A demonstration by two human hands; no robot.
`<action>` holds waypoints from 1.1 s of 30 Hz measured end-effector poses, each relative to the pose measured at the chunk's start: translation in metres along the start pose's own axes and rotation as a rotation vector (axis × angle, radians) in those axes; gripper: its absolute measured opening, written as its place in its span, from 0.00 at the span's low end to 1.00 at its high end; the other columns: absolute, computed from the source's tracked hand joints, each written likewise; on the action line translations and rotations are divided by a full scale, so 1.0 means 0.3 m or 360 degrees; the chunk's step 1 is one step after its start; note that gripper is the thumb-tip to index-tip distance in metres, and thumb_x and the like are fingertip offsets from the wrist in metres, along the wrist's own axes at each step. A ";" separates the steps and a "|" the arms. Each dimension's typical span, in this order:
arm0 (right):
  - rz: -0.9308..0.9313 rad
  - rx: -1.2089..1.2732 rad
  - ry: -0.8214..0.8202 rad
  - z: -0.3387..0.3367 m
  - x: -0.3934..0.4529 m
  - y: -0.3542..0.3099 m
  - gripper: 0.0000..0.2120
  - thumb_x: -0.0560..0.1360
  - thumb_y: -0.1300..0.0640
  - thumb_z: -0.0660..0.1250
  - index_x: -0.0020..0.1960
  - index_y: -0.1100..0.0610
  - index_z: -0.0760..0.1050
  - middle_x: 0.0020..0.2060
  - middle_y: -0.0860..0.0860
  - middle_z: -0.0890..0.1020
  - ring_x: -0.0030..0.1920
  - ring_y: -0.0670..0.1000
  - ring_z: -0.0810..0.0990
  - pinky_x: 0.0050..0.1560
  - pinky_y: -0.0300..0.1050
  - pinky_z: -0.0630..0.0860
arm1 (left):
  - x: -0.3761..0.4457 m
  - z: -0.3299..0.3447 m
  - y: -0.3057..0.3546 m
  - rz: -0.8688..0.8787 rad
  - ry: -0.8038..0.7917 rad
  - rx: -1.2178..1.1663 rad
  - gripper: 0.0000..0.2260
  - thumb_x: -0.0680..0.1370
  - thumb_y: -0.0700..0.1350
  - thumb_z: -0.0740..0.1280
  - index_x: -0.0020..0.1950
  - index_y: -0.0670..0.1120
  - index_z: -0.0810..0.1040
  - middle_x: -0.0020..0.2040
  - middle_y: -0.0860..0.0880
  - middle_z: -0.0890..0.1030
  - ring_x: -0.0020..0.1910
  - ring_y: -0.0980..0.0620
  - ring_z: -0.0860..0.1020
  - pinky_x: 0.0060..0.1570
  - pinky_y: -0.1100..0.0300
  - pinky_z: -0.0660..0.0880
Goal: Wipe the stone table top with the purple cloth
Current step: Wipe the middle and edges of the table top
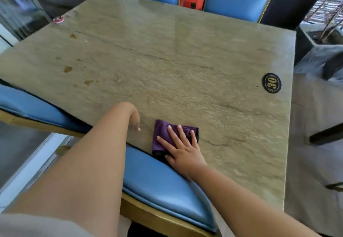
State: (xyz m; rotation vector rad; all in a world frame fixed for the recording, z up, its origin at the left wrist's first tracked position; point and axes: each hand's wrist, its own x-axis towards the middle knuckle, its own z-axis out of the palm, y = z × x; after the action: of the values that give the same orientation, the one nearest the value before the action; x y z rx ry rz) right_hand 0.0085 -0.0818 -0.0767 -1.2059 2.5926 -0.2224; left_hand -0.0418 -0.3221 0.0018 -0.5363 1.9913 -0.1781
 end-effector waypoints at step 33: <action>0.1139 0.0431 0.0237 -0.195 0.860 0.038 0.40 0.73 0.33 0.58 0.77 0.42 0.42 0.77 0.46 0.38 0.76 0.54 0.32 0.70 0.63 0.30 | 0.398 0.066 -0.155 0.0943 0.1681 -0.0725 0.33 0.77 0.58 0.50 0.79 0.47 0.49 0.80 0.51 0.49 0.78 0.53 0.48 0.76 0.43 0.46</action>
State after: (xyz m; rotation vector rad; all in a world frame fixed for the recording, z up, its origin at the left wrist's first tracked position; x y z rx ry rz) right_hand -0.1767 -0.2709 -0.0705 -0.1420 2.8077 -0.4957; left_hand -0.0559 -0.4145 -0.0881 -0.0678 3.1589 0.4723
